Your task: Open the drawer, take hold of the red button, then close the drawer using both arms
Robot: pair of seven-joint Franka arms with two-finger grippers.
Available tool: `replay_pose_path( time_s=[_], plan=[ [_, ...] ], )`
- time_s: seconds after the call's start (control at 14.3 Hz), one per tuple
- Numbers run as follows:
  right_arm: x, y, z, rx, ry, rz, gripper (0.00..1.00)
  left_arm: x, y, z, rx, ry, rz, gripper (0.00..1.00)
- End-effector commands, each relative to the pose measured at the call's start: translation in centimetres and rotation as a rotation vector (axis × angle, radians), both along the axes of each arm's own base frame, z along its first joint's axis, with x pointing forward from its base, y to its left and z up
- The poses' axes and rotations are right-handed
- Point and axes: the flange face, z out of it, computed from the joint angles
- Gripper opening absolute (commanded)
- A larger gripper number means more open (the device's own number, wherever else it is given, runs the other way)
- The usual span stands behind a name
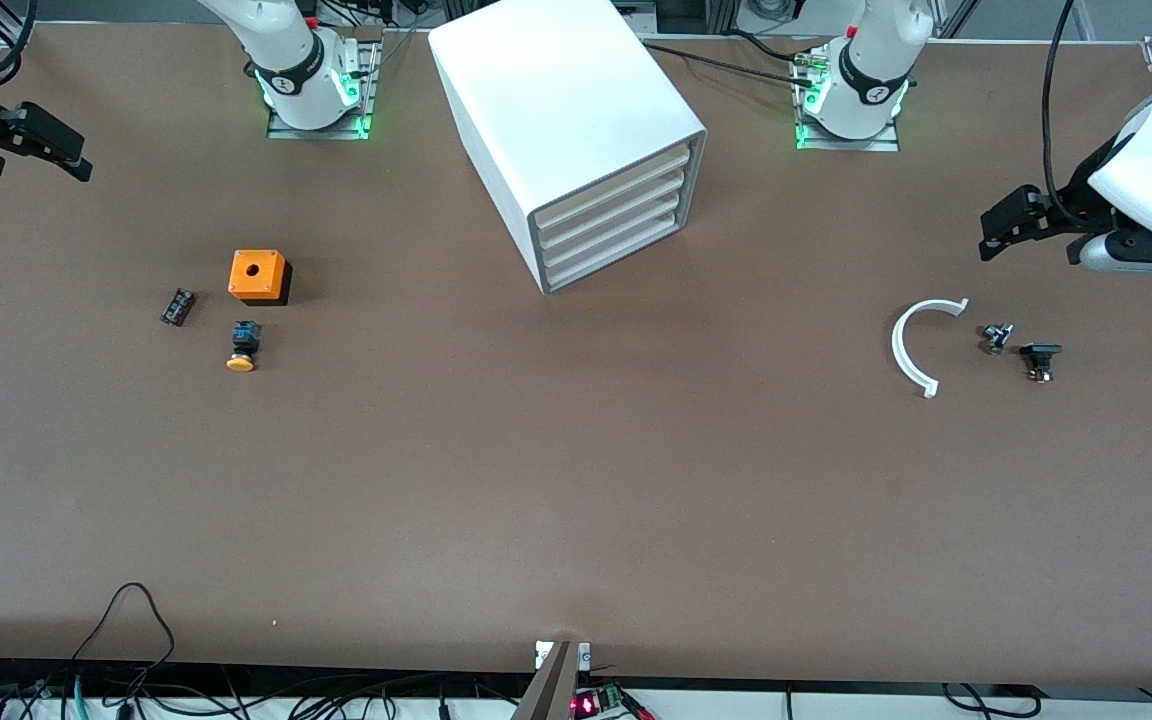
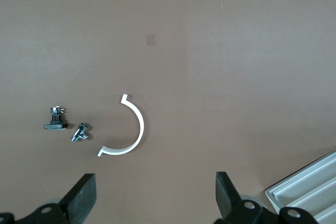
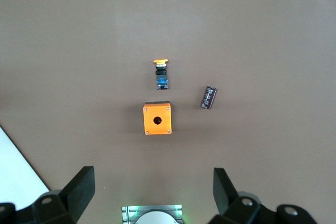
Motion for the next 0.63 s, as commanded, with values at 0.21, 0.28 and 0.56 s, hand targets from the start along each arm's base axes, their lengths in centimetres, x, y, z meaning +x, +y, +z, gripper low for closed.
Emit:
replay_pose_path(
  time_s=[0.21,0.28,0.56],
  plan=[
    [-0.47,0.09,-0.29,0.013,0.014,0.006,1.0,0.75,-0.1,1.13,0.038,-0.007,-0.006,1.0],
    [-0.5,0.08,-0.15,0.013,0.011,0.006,1.0,0.79,-0.11,1.05,0.038,-0.006,-0.006,1.0],
    [-0.46,0.08,-0.22,0.013,0.013,0.006,1.0,0.8,-0.04,1.12,0.036,-0.007,-0.004,1.0]
  ],
)
